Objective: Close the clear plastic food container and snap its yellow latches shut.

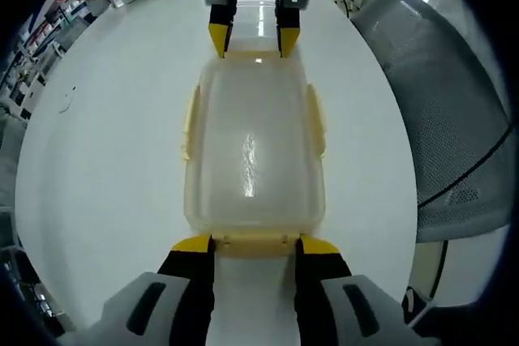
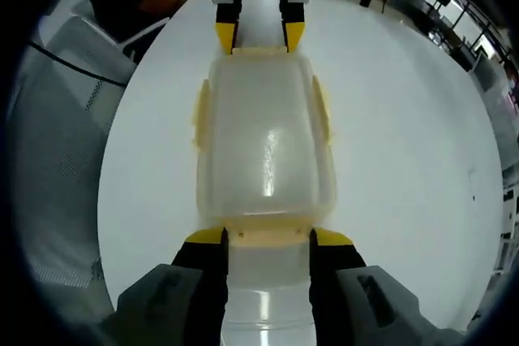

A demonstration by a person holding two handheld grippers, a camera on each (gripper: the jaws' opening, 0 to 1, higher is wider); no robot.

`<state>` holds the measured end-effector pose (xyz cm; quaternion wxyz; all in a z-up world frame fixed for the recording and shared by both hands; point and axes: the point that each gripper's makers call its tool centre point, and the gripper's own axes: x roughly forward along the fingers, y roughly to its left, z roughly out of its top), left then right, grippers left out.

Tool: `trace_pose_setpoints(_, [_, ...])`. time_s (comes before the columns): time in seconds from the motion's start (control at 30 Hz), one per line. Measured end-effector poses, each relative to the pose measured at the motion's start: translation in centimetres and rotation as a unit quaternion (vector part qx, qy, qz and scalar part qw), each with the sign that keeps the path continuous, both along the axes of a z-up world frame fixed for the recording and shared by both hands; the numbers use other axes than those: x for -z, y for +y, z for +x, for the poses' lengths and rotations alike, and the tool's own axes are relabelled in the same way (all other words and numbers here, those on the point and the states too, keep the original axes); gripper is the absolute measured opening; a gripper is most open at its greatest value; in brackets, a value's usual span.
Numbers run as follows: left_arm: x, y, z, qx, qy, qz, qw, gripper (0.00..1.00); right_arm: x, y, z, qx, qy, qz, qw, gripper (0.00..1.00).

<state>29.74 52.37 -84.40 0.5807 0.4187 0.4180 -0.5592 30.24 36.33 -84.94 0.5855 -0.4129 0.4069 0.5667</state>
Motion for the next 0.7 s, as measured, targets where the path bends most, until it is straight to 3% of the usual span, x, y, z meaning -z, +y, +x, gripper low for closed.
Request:
trace_pose_setpoints(0.23, [-1.0,0.5,0.1,-0.007,-0.002,0.0,1.0,0.32,-1.0,0.4,0.1,-0.001,-0.002,0.012,0.9999,0.35])
trace_pose_setpoints(0.47, [-2.9,0.5,-0.6,-0.025,-0.004,-0.014,0.9996,0.32,-3.3,0.4,0.0,-0.017,-0.018,0.022,0.9994,0.35])
trace_pose_setpoints(0.7, [-4.7,-0.5,-1.3,-0.039,0.0,-0.028,0.9988,0.32,-5.1,-0.6,-0.3,-0.024,-0.012,0.032,0.9991,0.35])
